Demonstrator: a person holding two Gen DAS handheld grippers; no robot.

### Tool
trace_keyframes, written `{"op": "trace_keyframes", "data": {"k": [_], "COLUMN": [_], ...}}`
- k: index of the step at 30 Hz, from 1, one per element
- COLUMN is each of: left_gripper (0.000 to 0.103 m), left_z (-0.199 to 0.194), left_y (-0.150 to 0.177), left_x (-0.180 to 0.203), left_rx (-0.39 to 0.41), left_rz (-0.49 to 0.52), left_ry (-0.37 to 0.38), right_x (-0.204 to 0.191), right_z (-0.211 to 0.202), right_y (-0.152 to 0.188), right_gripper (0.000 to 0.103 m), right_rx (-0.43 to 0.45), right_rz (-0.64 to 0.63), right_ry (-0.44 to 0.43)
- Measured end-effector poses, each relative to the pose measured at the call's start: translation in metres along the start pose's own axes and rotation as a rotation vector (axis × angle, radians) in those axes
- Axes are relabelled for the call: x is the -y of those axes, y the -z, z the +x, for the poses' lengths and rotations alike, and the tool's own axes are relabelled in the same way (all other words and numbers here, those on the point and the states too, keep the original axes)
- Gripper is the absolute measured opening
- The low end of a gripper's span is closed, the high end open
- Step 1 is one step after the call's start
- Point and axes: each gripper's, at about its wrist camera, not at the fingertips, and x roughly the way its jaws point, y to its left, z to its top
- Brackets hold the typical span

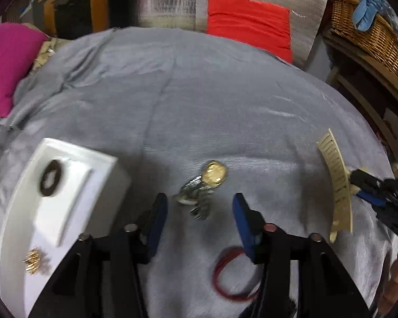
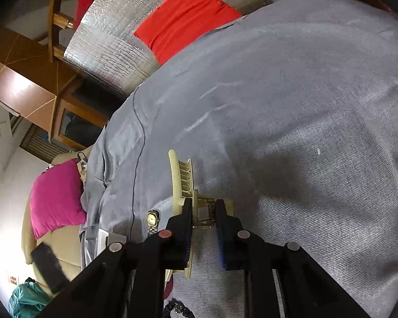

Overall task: Organize jewelry
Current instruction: 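Grasp the beige claw clip with the right tool while the left tool grasps the gold watch, then carry the watch and claw clip into the white box and release both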

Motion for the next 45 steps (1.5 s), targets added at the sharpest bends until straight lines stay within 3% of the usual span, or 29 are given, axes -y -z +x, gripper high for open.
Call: {"op": "trace_keyframes", "data": {"k": [6,8,11,14,16,22,24,34,40,45], "left_gripper": [0.055,0.055,0.054,0.04,0.024,0.02,0.012,0.011,0.011,0.011], "left_z": [0.049,0.055,0.058,0.058,0.056,0.047,0.038,-0.058,-0.115,-0.157], "left_y": [-0.014,-0.016,-0.019,-0.02,-0.017,-0.011,-0.01,0.012,0.031,0.047], "left_x": [0.0,0.002,-0.004,-0.004,0.001,0.015,0.016,0.01,-0.024,-0.066], "left_rx": [-0.09,-0.088,-0.105,-0.101,-0.094,-0.074,-0.066,0.08,0.165,0.221], "left_rz": [-0.013,-0.002,-0.036,-0.029,-0.008,0.023,0.014,0.009,-0.025,-0.098], "left_ry": [0.029,0.005,0.027,0.016,0.013,-0.039,-0.029,0.016,-0.002,-0.061], "right_x": [0.011,0.016,0.022,0.022,0.022,0.015,0.012,-0.015,-0.036,-0.064], "right_z": [-0.002,-0.003,-0.004,-0.002,-0.001,-0.006,-0.009,-0.015,-0.018,-0.019], "right_y": [-0.005,-0.008,-0.012,-0.013,-0.013,-0.01,-0.009,0.006,0.024,0.043], "right_gripper": [0.017,0.017,0.017,0.017,0.017,0.017,0.017,0.017,0.017,0.017], "right_rx": [0.003,0.005,0.008,0.0,-0.002,0.007,0.013,0.027,0.023,0.016], "right_rz": [-0.004,0.001,0.011,0.01,0.006,-0.018,-0.029,-0.081,-0.126,-0.19], "right_ry": [0.028,0.034,0.031,0.026,0.024,0.01,0.0,-0.061,-0.11,-0.184]}}
